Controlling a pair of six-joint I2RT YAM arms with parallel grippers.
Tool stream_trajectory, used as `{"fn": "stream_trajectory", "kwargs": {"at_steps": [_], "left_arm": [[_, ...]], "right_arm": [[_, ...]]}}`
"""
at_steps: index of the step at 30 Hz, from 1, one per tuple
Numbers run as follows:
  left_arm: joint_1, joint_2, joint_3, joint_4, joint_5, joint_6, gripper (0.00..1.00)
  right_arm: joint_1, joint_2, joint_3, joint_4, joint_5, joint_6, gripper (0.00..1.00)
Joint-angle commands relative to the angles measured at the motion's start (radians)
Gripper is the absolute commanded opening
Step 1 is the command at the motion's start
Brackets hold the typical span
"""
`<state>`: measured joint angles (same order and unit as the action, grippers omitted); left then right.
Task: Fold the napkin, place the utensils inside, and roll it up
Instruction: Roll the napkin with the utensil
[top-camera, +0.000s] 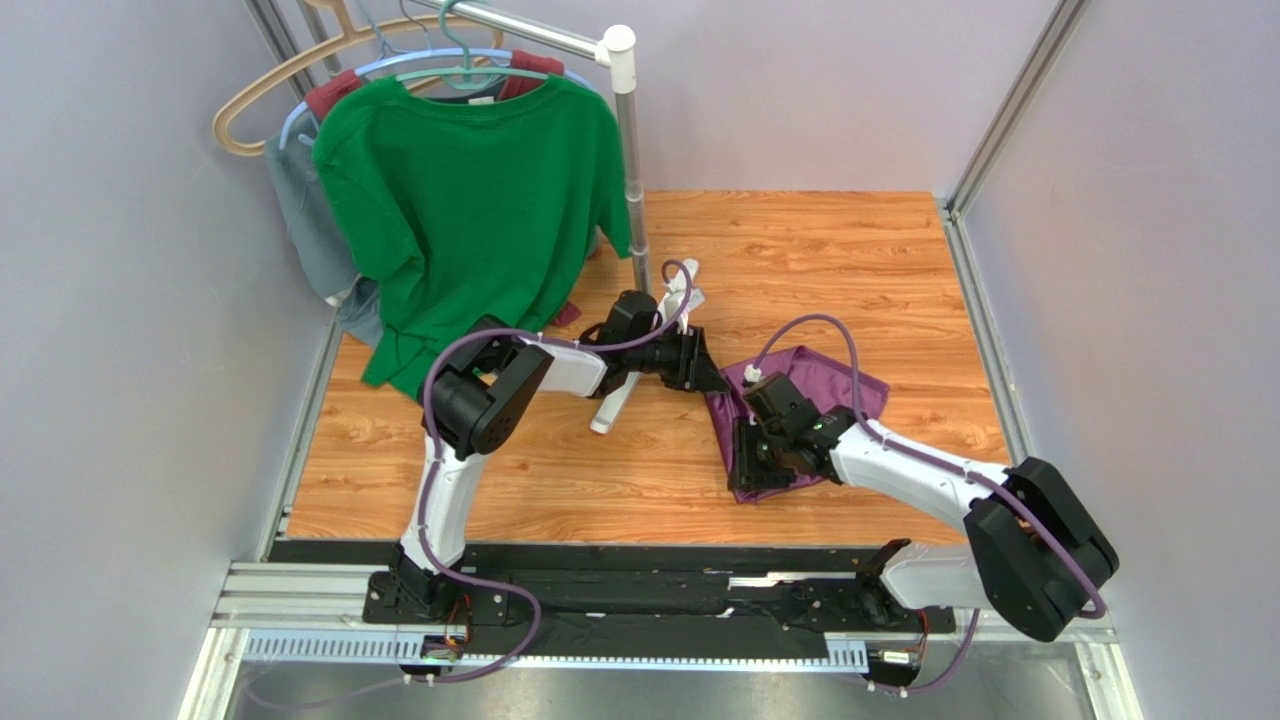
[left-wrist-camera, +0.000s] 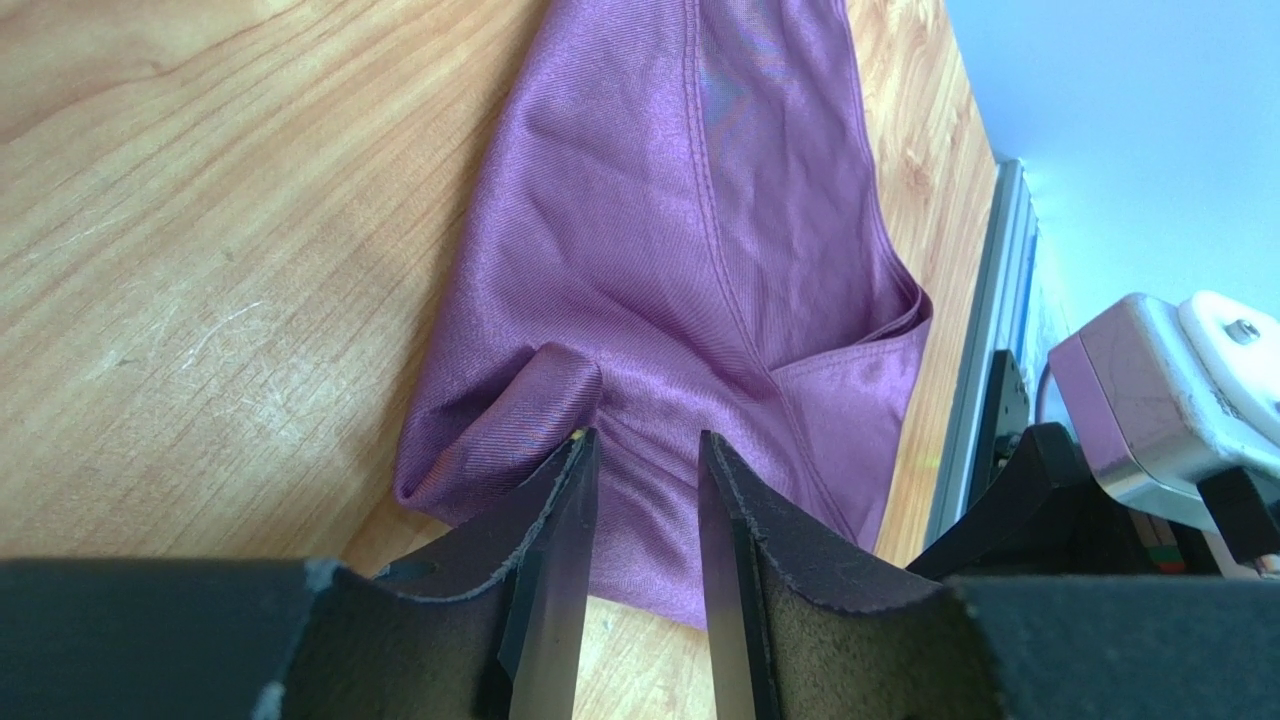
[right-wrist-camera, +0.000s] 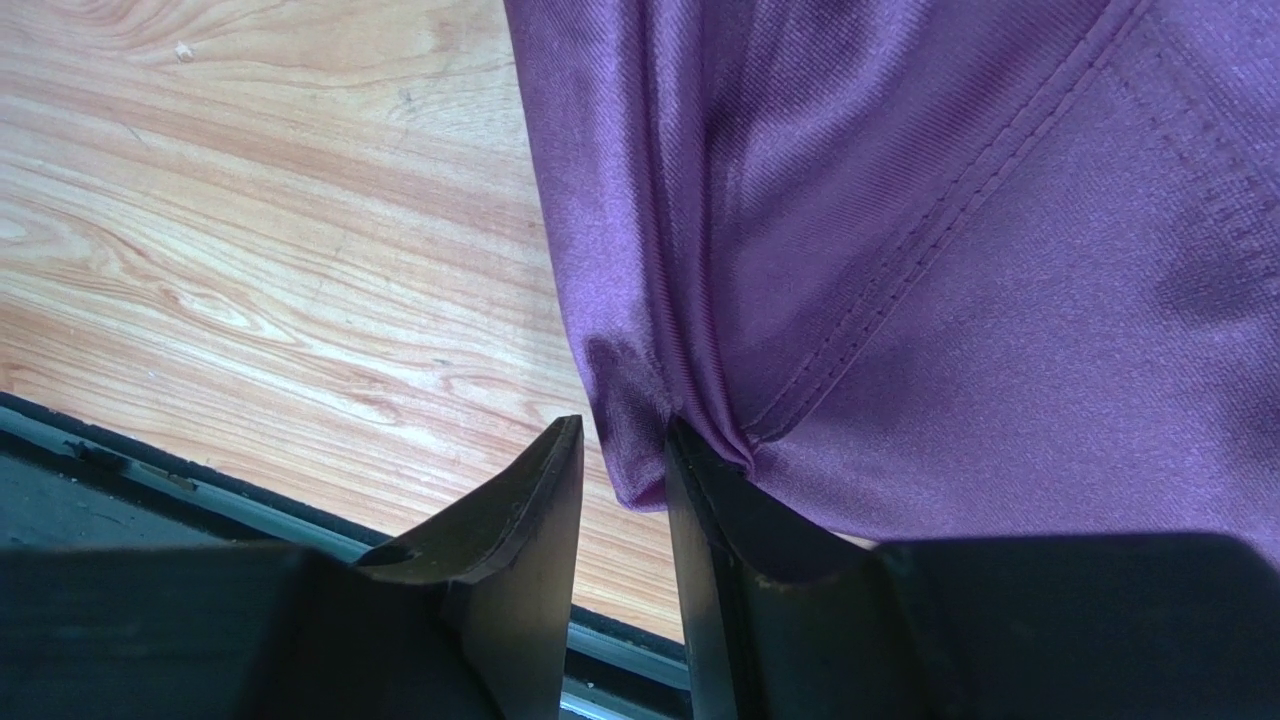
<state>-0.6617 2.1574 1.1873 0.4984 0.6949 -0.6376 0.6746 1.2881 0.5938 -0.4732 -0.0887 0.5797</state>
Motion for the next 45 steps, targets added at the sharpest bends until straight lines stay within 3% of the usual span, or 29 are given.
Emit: {"fn": "stream_trajectory", "kwargs": {"at_steps": [1, 7, 10, 26, 45], "left_arm": [[-0.006, 0.019, 0.028, -0.037, -0.026, -0.010, 0.40], [-0.006, 0.012, 0.041, -0.096, -0.044, 0.006, 0.39], [-0.006, 0.009, 0.043, -0.104, -0.048, 0.009, 0.39], [-0.006, 0.015, 0.057, -0.118, -0.037, 0.016, 0.38], [-0.006, 0.019, 0.063, -0.124, -0.031, 0.021, 0.37]], "right_arm": [[0.005, -0.024, -0.025, -0.125, 0.007, -0.006, 0.40], [0.022, -0.098, 0.130, -0.251, 0.020, -0.044, 0.56], [0.042, -0.105, 0.226, -0.292, 0.052, -0.081, 0.58], [0.089, 0.141, 0.382, -0.104, 0.190, -0.267, 0.57], [0.120, 0.277, 0.411, -0.087, 0.331, -0.319, 0.56]]}}
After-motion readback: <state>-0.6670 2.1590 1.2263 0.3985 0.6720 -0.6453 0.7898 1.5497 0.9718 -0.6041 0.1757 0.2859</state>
